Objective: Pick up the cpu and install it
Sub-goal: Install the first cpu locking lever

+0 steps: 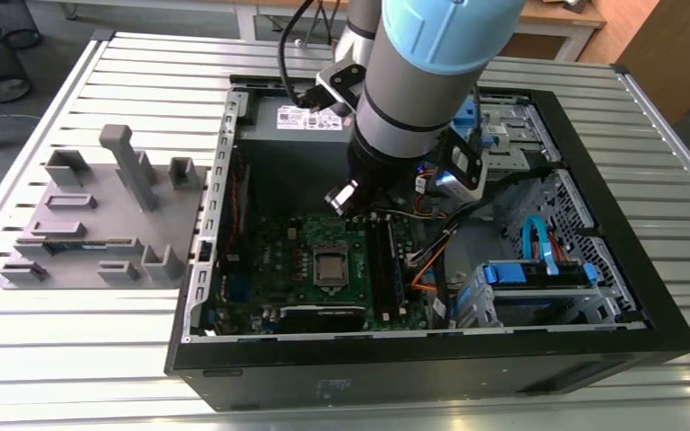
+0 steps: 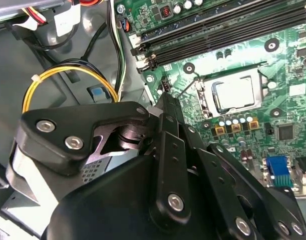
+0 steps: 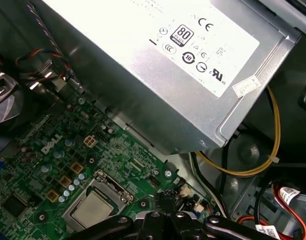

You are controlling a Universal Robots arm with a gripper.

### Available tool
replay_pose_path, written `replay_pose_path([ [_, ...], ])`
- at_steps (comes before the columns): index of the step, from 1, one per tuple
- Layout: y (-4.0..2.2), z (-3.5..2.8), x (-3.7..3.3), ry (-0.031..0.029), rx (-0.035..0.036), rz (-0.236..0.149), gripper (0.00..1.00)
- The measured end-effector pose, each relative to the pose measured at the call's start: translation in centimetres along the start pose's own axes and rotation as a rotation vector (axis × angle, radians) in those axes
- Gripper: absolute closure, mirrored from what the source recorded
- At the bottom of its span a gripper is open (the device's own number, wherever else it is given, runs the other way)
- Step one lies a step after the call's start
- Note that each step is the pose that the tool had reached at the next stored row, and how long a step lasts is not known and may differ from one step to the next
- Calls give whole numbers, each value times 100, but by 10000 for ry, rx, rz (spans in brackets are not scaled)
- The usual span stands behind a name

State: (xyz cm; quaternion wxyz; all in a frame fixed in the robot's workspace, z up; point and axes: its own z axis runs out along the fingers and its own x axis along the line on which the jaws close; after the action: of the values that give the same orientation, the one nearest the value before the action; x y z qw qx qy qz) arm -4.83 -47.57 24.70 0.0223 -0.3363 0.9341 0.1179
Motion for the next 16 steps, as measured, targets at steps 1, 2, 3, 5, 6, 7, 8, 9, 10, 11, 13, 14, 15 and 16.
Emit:
replay_pose_path([
  [1, 5, 15, -5, 1, 1, 1, 89],
  [2, 12, 30, -12, 0, 0, -1, 89],
  [3, 18, 44, -18, -2, -1, -1, 89],
  [5, 30, 65, -29, -1, 0, -1, 89],
  [6, 35, 76, -34, -1, 0, -1, 89],
  [7, 40, 87, -38, -1, -1, -1, 89],
  [8, 42, 95, -41, -3, -2, -2, 89],
  [9, 42, 101, -42, -1, -1, -3, 89],
  [10, 42, 105, -42, 0, -1, -3, 89],
  [11, 42, 106, -41, 3, 2, -1, 89],
  [13, 42, 108, -40, 5, 5, -1, 89],
  [14, 43, 109, -38, 7, 9, 0, 89],
  [15, 44, 110, -37, 13, 16, -1, 89],
  [16, 44, 110, -36, 23, 28, -2, 89],
])
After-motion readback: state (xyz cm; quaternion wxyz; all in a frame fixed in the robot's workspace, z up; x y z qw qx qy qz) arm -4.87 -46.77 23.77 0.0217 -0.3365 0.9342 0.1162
